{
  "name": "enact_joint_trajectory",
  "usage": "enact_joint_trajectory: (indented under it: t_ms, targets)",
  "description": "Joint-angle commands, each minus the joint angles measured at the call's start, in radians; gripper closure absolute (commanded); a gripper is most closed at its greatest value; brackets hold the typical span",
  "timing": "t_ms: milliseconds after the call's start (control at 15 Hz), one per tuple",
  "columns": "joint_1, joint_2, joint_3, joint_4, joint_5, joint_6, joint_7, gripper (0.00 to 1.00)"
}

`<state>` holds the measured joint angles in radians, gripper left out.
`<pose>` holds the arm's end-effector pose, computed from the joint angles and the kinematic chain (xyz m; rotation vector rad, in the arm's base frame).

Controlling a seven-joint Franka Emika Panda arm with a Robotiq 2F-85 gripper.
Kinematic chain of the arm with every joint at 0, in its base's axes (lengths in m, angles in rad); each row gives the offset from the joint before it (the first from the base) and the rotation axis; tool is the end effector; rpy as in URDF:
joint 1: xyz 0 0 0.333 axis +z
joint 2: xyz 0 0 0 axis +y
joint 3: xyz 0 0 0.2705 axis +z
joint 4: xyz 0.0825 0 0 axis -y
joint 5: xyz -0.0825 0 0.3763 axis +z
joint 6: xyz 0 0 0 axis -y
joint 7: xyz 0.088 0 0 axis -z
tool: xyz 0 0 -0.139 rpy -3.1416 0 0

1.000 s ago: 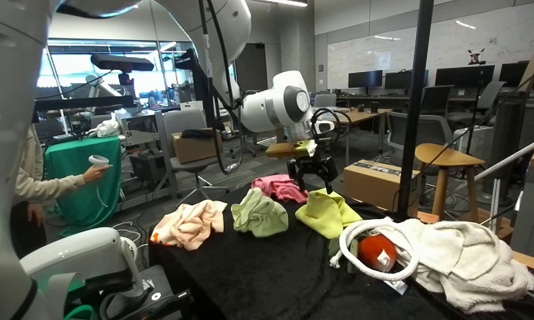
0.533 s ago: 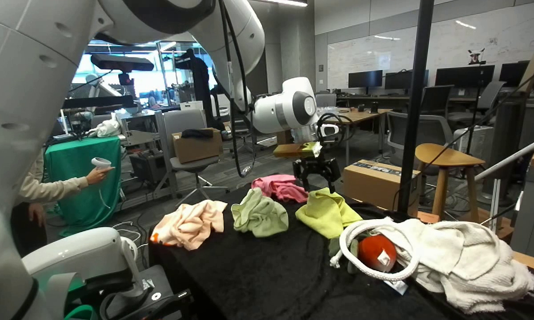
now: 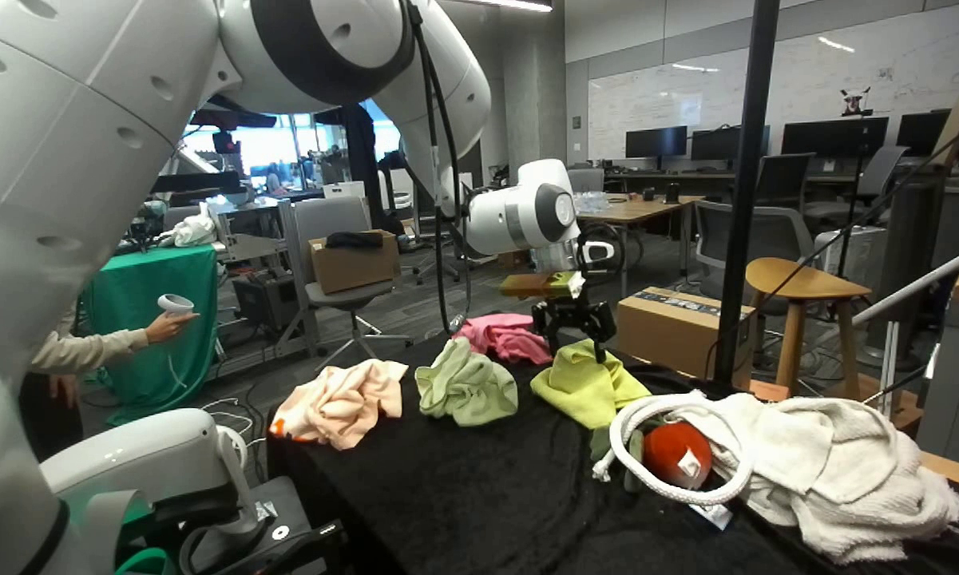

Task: Put all the object in the right back

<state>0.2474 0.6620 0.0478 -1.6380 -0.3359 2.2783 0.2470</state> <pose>0.6305 0.1732 0.1676 2.8962 0.3789 0.0611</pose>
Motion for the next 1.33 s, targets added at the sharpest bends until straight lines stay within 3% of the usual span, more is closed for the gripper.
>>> enact_joint_trajectory:
  t_ms: [0, 200, 267, 400, 867, 1067, 1267]
  targets:
    - [0.002, 0.039, -0.015, 0.059, 0.033, -0.036, -0.037, 0.0]
    - [-0.002, 0.046, -0.024, 0.064, 0.034, -0.046, -0.041, 0.0]
    - [-0.004, 0.045, -0.025, 0.062, 0.034, -0.046, -0.043, 0.25]
    - [-0.008, 0.038, -0.027, 0.054, 0.036, -0.048, -0.049, 0.35]
    - [-0.018, 0.009, -0.026, 0.031, 0.042, -0.042, -0.051, 0.94]
    - [-0.022, -0.022, -0.021, 0.0, 0.051, -0.031, -0.052, 1.0]
    - [-0.025, -0.066, -0.021, -0.044, 0.062, -0.012, -0.051, 0.95]
